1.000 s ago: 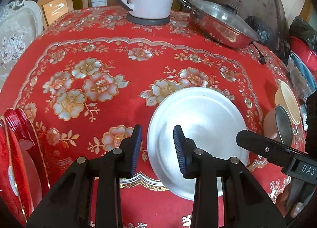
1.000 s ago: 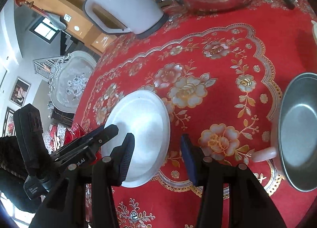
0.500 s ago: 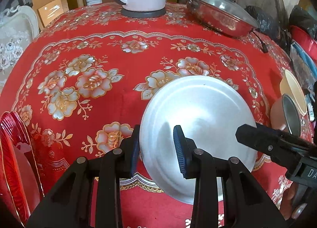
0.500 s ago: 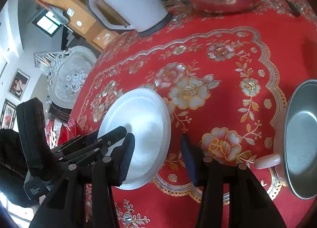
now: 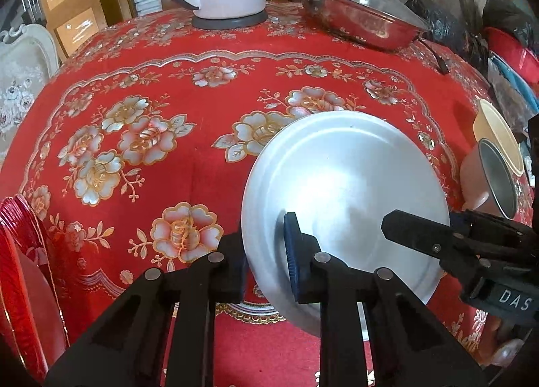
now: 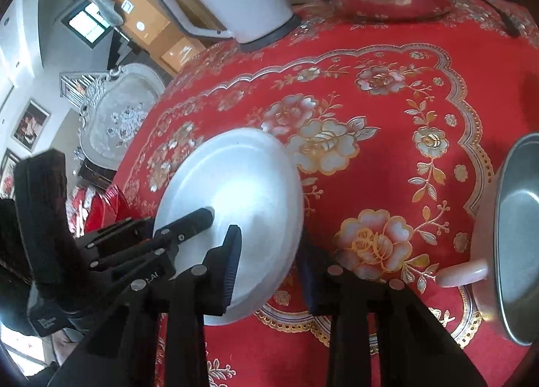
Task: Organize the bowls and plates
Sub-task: 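Carry the white plate with both grippers onto the red plate and open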
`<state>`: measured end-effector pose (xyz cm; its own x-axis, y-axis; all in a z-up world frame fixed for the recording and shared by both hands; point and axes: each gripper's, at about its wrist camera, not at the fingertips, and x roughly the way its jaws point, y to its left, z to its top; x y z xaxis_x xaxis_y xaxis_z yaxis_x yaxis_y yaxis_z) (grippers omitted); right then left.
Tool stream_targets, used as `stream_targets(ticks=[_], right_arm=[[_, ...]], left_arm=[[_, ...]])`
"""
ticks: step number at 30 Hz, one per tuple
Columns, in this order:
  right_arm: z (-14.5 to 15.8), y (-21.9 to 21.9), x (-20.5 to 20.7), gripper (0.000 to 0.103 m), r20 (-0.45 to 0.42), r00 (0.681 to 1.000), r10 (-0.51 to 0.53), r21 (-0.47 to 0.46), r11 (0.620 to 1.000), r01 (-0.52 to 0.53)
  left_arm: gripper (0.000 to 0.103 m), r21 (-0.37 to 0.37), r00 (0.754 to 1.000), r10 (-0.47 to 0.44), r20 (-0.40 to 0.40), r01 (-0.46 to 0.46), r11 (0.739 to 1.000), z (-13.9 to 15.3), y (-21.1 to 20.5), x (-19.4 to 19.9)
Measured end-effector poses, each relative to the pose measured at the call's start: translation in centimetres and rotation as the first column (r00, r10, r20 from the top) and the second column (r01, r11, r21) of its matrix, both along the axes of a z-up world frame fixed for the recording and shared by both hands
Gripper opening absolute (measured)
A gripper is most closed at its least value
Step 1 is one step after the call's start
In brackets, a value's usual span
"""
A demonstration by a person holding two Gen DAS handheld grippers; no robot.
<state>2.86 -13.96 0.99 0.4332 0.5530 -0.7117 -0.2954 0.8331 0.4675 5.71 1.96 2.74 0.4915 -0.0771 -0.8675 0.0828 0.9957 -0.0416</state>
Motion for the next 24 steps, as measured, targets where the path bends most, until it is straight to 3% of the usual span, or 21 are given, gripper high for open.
stream_targets(ticks=[7,9,24], right_arm=[[0.3,-0.6,0.0,0.025,-0.013,1.0,-0.008,0.063,0.998,0.009],[0.7,-0.5,-0.2,0.021,-0.001,1.0,-0.011,0.056,0.998,0.011],[5.3,4.5,-1.2,0.02,0.075,0.994,0.085,-0.02,0.996,-0.084]], left_arm=[[0.018,-0.013,1.0,0.004,0.017,-0.004,1.0,0.9,0.5,-0.2],[0.017,-0.02,1.0,0.006,0.022,-0.006,1.0,1.3,0.7,-0.3],[0.017,-0.015,0.993,0.068,0.093,-0.067,0.998,5.9,5.2,-3.1]])
